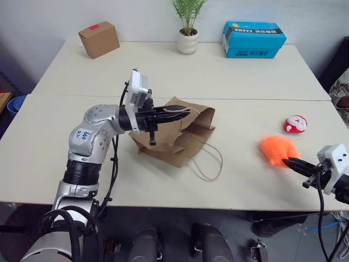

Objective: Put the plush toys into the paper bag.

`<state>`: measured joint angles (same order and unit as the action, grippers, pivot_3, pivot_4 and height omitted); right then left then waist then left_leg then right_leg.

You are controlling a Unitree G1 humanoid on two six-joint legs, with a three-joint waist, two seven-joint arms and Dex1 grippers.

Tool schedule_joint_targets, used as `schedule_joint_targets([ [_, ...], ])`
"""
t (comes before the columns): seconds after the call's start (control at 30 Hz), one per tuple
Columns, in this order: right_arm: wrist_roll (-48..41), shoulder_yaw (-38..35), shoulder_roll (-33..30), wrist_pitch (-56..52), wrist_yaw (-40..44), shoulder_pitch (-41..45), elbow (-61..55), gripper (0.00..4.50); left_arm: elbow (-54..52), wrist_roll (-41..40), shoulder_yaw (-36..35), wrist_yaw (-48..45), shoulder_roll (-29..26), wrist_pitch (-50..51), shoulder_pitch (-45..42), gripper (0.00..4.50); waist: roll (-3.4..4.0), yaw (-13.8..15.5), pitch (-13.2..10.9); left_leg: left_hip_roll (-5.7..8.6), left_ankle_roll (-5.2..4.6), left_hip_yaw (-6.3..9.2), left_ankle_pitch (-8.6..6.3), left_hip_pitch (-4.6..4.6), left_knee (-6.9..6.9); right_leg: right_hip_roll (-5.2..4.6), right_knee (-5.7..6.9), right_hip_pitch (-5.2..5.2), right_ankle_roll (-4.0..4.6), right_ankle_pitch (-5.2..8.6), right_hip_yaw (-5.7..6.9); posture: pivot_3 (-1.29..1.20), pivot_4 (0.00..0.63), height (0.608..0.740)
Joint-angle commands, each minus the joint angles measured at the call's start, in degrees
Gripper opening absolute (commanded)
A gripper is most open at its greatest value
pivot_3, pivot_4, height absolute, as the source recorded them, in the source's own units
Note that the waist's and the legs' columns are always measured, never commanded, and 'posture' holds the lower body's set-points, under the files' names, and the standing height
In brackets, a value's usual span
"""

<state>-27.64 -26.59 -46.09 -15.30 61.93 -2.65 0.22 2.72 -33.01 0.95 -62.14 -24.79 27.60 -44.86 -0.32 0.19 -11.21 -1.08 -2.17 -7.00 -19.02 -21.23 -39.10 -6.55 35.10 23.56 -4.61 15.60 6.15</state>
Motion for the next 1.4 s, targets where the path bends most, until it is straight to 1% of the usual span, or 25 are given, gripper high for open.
schedule_joint_targets([
  [0.03,-5.0,2.5,1.4,-2.9,0.3,0.9,-8.7,0.03,-0.6,-0.8,-1.3,-0.1,0.1,-0.5,-1.7,0.0,0.0,-0.1,0.0,-0.01,0.0,0.0,0.0,0.0,0.0,0.0,0.0,0.0,0.0,0.0,0.0,0.0,0.15,0.74],
  [0.13,-3.8,4.9,2.1,-4.0,-3.1,2.0,-12.2,0.03,-0.2,-0.4,-1.4,0.2,-0.1,-0.9,-1.7,0.0,0.0,0.0,0.0,-0.03,0.03,0.01,-0.01,0.0,0.0,-0.01,0.02,0.01,0.0,0.0,0.0,0.0,0.15,0.74],
  [0.23,-5.3,3.8,4.0,-3.7,-6.0,3.8,-13.4,0.03,0.0,-0.1,-1.5,0.3,-0.2,-1.3,-1.8,0.0,0.0,0.2,0.0,-0.01,0.03,0.01,-0.01,-0.02,0.0,-0.02,0.02,0.01,0.0,0.0,0.01,0.0,0.15,0.74],
  [0.33,-5.4,5.5,2.3,-5.4,-5.9,5.3,-15.6,0.03,0.2,-0.1,-1.7,0.3,-0.3,-1.5,-1.9,0.0,0.0,0.6,0.0,0.05,0.02,0.01,-0.01,-0.03,0.0,-0.01,0.02,0.02,-0.01,0.0,0.02,0.0,0.15,0.74],
  [0.47,-4.2,12.3,1.0,-9.8,-7.2,10.7,-19.4,0.03,-0.1,-0.5,-1.6,0.0,-0.3,-0.8,-2.0,0.0,0.0,0.7,0.0,0.03,0.02,0.01,0.0,-0.04,-0.01,-0.03,0.0,0.02,-0.01,-0.01,0.01,0.0,0.15,0.74],
  [0.57,-4.8,18.8,2.2,-14.7,-8.7,17.0,-21.5,0.03,-0.6,-0.9,-1.4,0.1,0.2,-0.1,-2.4,0.0,0.0,0.5,0.0,-0.01,0.03,0.01,-0.01,-0.05,-0.01,-0.02,0.0,0.05,-0.01,-0.01,0.01,0.0,0.15,0.74],
  [0.7,-3.3,23.7,2.5,-16.9,-9.1,21.1,-21.7,0.03,-0.7,-0.7,-1.0,0.3,0.9,0.1,-3.0,0.0,0.0,0.6,0.0,-0.02,0.03,0.01,-0.01,-0.11,-0.01,-0.01,0.09,0.07,0.0,0.0,0.05,0.0,0.15,0.74],
  [0.8,2.2,31.2,6.3,-17.1,-12.1,27.7,-17.0,0.03,-2.2,-3.4,-1.3,-0.5,2.2,1.8,-2.9,0.0,-0.03,0.7,0.0,0.0,0.01,0.03,-0.01,-0.21,-0.05,0.0,0.06,0.09,-0.04,-0.02,0.11,0.0,0.15,0.74],
  [0.9,8.3,36.0,11.5,-15.0,-16.0,33.5,-10.8,0.03,-3.3,-4.3,-0.5,-1.3,2.6,3.1,-2.1,0.0,-0.02,0.5,0.0,0.03,-0.02,0.03,-0.01,-0.23,-0.09,-0.01,0.09,0.11,-0.06,-0.04,0.11,0.0,0.15,0.74],
  [1.07,13.8,42.3,18.4,-9.0,-14.9,39.3,-4.0,0.03,-3.0,-3.7,0.3,-1.2,4.3,2.3,-1.2,0.0,-0.02,-0.1,0.0,0.05,-0.01,0.05,0.0,-0.31,-0.08,0.11,0.1,0.16,-0.06,-0.03,0.17,0.0,0.15,0.74],
  [1.13,14.2,42.6,20.3,-8.3,-14.7,40.3,-1.7,0.03,-2.1,-2.9,0.5,-1.2,5.0,1.3,-1.3,0.0,-0.02,-0.3,0.0,0.08,-0.03,0.05,0.01,-0.32,-0.08,0.11,0.1,0.16,-0.06,-0.04,0.17,0.0,0.15,0.74],
  [1.2,13.0,40.9,20.8,-9.7,-14.0,39.9,-0.7,0.44,-0.9,-1.9,0.4,-1.2,5.3,-0.2,-1.3,0.0,-0.02,-0.2,0.0,0.09,-0.04,0.08,0.02,-0.33,-0.08,0.11,0.11,0.16,-0.06,-0.04,0.19,0.0,0.15,0.74],
  [1.23,13.2,40.9,19.6,-9.6,-12.6,39.4,-0.9,0.64,-0.5,-1.5,0.3,-1.1,5.4,-0.7,-1.2,0.0,-0.02,-0.2,0.0,0.09,-0.04,0.1,0.02,-0.32,-0.08,0.11,0.1,0.15,-0.06,-0.04,0.21,0.0,0.15,0.74],
  [1.4,8.7,35.0,14.6,-7.3,-6.9,34.5,-6.1,2.35,-0.3,-0.9,-0.1,-1.5,4.4,-2.1,0.2,0.0,-0.02,-0.2,0.0,0.14,-0.13,0.11,0.0,-0.35,-0.07,0.06,0.02,0.14,-0.1,-0.05,0.2,0.0,0.15,0.74],
])
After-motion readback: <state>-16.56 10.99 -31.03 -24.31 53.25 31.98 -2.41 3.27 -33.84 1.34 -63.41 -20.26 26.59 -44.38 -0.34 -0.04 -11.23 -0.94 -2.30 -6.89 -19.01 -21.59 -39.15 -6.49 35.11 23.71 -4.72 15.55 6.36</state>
